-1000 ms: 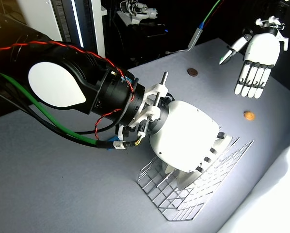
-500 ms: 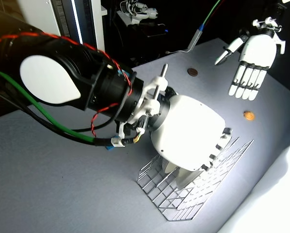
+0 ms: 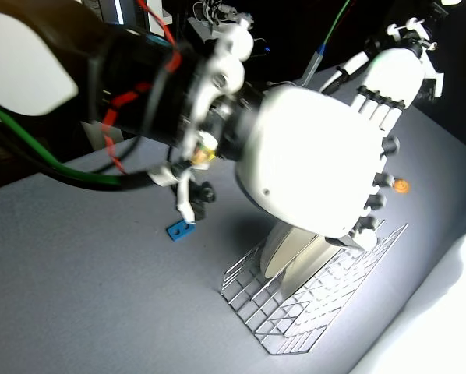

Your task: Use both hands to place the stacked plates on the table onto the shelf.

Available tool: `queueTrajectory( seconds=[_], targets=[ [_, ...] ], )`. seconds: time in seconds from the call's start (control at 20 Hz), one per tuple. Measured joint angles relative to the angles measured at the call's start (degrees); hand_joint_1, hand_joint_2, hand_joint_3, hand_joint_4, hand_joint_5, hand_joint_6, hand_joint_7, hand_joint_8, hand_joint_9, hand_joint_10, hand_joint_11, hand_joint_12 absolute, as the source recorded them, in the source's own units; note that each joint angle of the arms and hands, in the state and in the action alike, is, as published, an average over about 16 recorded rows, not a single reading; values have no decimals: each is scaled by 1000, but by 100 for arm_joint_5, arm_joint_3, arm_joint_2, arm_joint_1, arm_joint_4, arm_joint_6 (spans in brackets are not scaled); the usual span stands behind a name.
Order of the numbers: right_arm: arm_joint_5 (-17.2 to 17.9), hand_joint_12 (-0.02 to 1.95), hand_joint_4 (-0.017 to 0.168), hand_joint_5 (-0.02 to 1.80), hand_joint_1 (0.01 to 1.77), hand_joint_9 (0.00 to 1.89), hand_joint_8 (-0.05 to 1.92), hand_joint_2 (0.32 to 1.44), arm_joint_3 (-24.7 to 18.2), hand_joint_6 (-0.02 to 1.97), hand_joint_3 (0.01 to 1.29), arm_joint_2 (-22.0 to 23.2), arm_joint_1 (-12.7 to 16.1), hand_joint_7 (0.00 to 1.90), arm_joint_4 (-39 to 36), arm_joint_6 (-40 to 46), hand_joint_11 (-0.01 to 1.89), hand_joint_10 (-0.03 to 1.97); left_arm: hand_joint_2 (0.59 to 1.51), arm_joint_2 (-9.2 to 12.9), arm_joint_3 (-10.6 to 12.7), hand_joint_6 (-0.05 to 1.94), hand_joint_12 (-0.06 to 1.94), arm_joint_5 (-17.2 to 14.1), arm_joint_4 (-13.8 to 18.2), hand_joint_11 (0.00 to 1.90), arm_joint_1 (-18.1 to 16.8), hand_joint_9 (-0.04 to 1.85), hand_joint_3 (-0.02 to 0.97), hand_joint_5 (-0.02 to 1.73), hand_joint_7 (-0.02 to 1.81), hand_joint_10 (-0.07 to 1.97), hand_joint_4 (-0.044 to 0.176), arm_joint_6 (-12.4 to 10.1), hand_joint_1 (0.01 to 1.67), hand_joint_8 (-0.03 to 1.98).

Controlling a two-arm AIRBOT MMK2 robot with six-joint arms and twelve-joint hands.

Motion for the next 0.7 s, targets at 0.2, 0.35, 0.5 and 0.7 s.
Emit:
queueTrajectory(
  seconds=[0.2, 0.35, 0.5, 0.7],
  targets=[
    [151, 1033, -2, 933, 1140, 1033, 13, 1011, -446, 51, 15, 485, 22, 1001, 112, -874, 640, 50, 1159, -34, -155, 8, -8, -29, 27, 18, -75, 22, 16, 23, 20, 14, 2, 95, 22, 20],
    [256, 1033, -2, 930, 1122, 1026, 13, 1018, -756, 50, 15, 824, -13, 998, 291, -1478, 629, 46, 1159, -64, -213, 8, -8, -21, 47, 20, -98, 22, 16, 23, 23, 14, 2, 114, 22, 20],
    [364, 1034, -1, 931, 1090, 1025, 13, 1026, -991, 50, 15, 1077, -72, 1001, 603, -2093, 623, 41, 1162, -83, -226, 8, 30, -14, 64, 32, -100, 56, 16, 49, 62, 14, 2, 116, 22, 23],
    [419, 1034, 0, 930, 1069, 1025, 13, 1030, -1167, 50, 15, 1263, -113, 1002, 813, -2504, 619, 39, 1163, -102, -210, 8, 43, -21, 81, 38, -100, 68, 17, 58, 76, 14, 2, 138, 22, 24]
  ],
)
